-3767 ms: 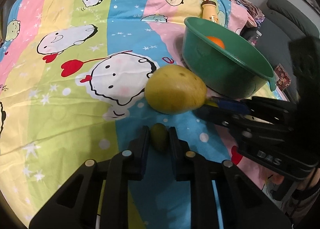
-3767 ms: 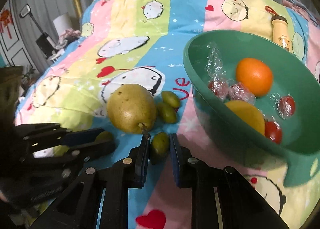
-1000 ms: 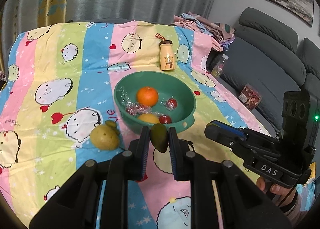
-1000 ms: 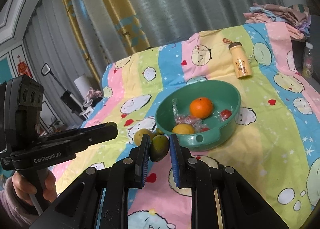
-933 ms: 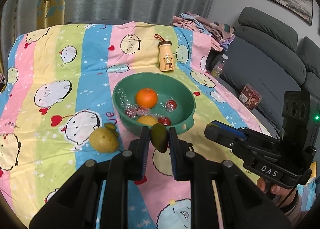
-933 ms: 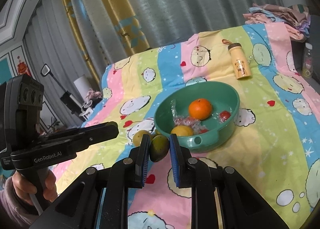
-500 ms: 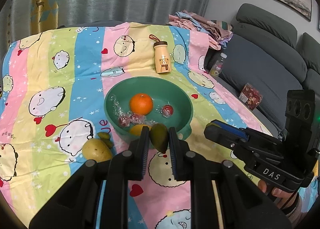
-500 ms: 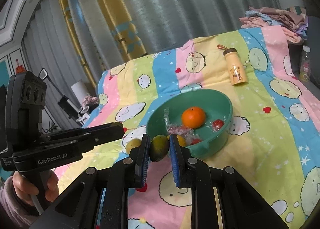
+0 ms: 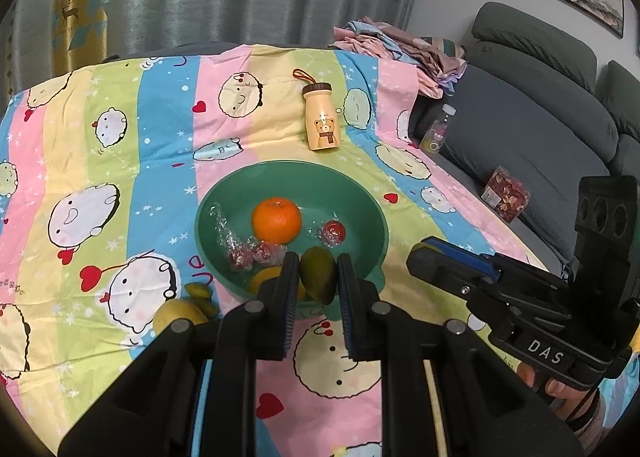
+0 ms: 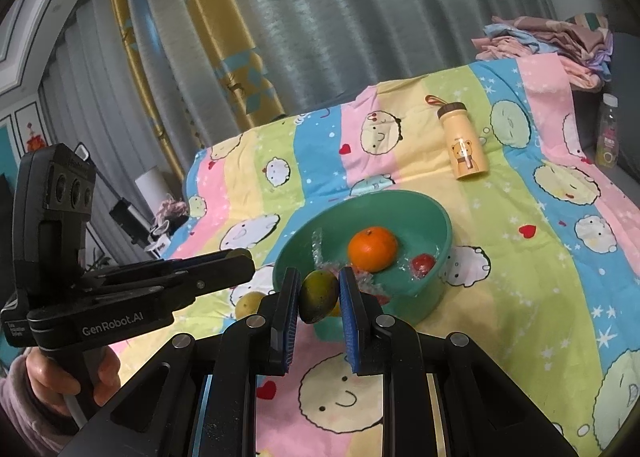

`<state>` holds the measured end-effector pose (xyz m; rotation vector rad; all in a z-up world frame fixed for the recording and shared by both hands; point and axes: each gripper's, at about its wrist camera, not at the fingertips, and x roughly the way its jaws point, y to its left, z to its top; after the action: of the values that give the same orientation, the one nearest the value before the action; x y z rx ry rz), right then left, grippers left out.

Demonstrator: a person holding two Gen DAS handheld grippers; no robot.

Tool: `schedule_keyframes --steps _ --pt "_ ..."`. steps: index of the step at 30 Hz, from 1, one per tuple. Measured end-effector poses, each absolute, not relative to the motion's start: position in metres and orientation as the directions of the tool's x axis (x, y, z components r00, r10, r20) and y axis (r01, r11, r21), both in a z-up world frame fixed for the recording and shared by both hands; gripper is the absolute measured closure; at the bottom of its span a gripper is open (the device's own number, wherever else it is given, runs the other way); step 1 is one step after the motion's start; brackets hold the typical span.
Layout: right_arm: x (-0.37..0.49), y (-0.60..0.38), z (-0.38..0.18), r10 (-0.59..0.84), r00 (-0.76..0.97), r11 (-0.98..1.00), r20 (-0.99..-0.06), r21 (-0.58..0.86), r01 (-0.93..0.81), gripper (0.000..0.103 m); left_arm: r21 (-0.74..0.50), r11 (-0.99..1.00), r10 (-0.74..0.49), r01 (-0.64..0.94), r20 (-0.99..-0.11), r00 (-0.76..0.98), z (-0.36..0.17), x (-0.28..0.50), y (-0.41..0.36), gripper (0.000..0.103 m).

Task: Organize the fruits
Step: 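Carry the small green fruits in both tools over the green basin and lower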

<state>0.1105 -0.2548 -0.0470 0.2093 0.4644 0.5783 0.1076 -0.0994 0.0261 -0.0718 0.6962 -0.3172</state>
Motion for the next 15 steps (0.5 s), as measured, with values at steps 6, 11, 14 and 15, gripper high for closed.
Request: schedule_keyframes --steps 6,11,14,15 --pt "0.122 -0.259 -0.05 0.564 0.743 0.822 -0.36 0.329 -0.465 0.081 -0.161 0.951 -0.306 0.265 -0.624 0.719 0.023 0.119 -0.102 0.084" --pt "0.133 -0.261 -0.052 0.559 0.745 0.825 -0.363 0.334 -0.456 0.081 -0.167 0.949 -0.311 0.266 -0.626 0.715 0.019 0.129 -0.104 0.084" --pt "0.139 -0.26 -0.053 0.556 0.745 0.827 -0.368 0.333 -0.453 0.081 -0.166 0.951 -0.307 0.262 -0.628 0.715 0.018 0.136 -0.103 0.084" --pt "0.142 -0.26 -0.054 0.556 0.745 0.827 -0.369 0.334 -0.452 0.081 -0.165 0.951 -0.305 0.261 -0.629 0.715 0.018 0.138 -0.103 0.084"
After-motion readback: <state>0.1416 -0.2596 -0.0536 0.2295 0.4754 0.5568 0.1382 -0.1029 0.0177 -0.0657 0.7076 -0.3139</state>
